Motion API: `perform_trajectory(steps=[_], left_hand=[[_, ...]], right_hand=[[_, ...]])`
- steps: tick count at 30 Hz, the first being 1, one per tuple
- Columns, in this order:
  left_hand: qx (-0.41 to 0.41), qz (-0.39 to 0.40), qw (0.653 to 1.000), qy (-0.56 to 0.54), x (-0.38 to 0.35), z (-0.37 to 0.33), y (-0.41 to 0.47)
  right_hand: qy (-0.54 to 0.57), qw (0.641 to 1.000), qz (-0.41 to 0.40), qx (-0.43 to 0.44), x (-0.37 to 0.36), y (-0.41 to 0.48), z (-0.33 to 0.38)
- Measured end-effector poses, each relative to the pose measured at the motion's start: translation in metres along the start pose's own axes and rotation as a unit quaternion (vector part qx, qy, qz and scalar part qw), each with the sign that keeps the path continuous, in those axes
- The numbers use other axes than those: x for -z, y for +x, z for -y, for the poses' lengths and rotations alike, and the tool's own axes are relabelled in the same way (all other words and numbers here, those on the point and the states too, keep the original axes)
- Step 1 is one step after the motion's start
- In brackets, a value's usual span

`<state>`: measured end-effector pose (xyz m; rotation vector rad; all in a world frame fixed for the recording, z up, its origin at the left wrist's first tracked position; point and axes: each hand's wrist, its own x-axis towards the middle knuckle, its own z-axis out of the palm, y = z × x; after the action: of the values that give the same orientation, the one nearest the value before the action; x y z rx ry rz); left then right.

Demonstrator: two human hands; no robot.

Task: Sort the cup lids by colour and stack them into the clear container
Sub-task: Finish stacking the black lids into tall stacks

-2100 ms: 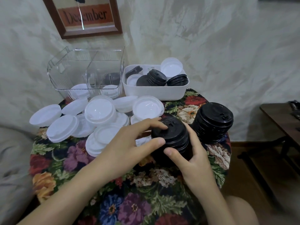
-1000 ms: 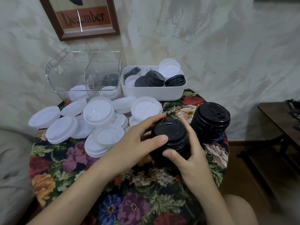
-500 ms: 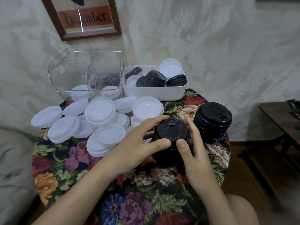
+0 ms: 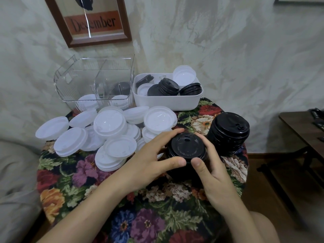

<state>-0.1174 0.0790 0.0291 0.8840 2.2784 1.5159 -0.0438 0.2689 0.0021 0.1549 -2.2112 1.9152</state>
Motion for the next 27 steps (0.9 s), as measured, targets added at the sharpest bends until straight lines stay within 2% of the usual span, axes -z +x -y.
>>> perform_trajectory(steps=[11, 16, 20, 24, 27], left_hand=[[-0.01, 0.001, 0.999, -0.04, 0.012, 0.0, 0.007], [-0.038, -0.168, 0.983, -0.066, 0.048, -0.017, 0.043], [-0.06, -0.236, 0.962, 0.123, 0.07, -0.014, 0.101], [-0.017, -0.214, 0.93, 0.299, 0.084, 0.0, 0.16], [0.003, -0.193, 0.914, 0.357, 0.09, 0.008, 0.187]], right_hand=[[-0.021, 0.999, -0.028, 0.011, -0.005, 0.01, 0.005], [-0.033, 0.999, -0.026, 0.009, -0.006, 0.01, 0.004], [-0.021, 0.999, -0.03, -0.006, -0.006, 0.01, 0.004], [-0.025, 0.999, -0.034, -0.017, -0.005, 0.01, 0.004], [-0.023, 0.999, -0.029, -0.02, -0.005, 0.01, 0.002]])
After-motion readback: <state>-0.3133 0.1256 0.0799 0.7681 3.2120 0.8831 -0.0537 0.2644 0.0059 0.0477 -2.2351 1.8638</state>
